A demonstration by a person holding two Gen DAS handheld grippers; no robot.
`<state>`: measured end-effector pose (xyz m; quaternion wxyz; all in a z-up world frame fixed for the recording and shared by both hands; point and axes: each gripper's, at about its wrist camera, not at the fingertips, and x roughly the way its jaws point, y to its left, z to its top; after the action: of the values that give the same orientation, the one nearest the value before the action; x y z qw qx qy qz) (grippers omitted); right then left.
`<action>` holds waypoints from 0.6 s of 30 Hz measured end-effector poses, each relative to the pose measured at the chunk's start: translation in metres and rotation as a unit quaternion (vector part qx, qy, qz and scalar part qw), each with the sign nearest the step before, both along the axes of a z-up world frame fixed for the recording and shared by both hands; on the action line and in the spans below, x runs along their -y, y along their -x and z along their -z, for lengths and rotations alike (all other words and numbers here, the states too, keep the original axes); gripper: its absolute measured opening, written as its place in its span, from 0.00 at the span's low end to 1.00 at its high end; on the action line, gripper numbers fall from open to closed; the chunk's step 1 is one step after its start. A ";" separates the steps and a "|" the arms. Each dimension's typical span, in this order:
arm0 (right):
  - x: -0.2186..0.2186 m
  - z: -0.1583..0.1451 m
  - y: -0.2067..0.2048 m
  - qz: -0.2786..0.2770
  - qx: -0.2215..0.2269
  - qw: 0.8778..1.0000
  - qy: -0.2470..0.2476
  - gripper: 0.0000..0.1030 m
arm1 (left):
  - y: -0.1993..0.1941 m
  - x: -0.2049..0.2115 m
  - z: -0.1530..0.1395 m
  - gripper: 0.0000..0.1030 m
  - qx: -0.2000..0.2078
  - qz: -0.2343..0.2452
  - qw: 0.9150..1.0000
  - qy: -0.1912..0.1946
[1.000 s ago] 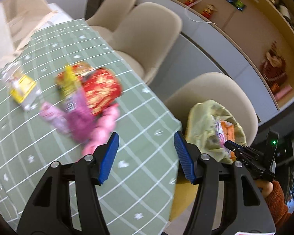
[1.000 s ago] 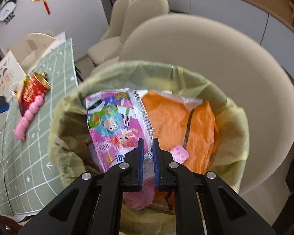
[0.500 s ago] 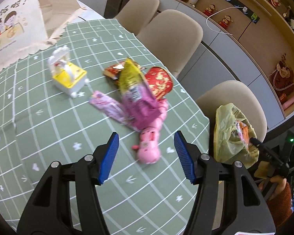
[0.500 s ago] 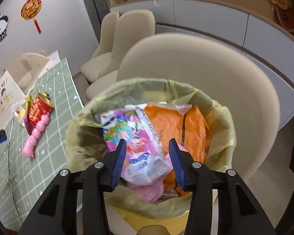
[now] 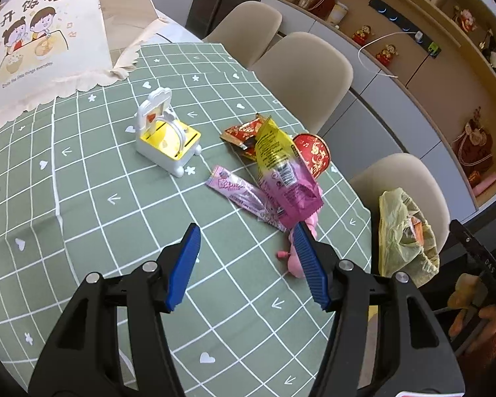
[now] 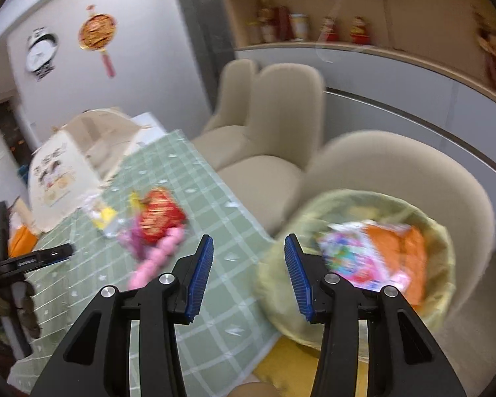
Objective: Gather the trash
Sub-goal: 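Move both tools back over the table toward the red cup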
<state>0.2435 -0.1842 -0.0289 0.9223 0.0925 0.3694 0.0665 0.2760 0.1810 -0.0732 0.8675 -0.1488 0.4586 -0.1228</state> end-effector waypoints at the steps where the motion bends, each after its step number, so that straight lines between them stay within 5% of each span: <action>1: -0.011 0.000 -0.003 -0.017 -0.003 1.000 0.001 0.43 | 0.000 -0.002 0.000 0.54 0.002 0.002 1.000 0.002; 11: -0.115 0.024 -0.058 -0.136 -0.047 0.988 0.048 0.43 | -0.008 -0.044 0.013 0.54 -0.004 -0.025 1.000 0.007; 18: -0.147 0.045 -0.101 -0.131 -0.062 0.985 0.089 0.43 | -0.032 -0.041 0.025 0.54 -0.024 -0.036 0.997 0.068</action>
<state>0.3446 -0.0372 -0.0737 0.8856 -0.0351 0.4390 0.1475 0.3078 0.2224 -0.0982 0.8480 -0.2266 0.4641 -0.1185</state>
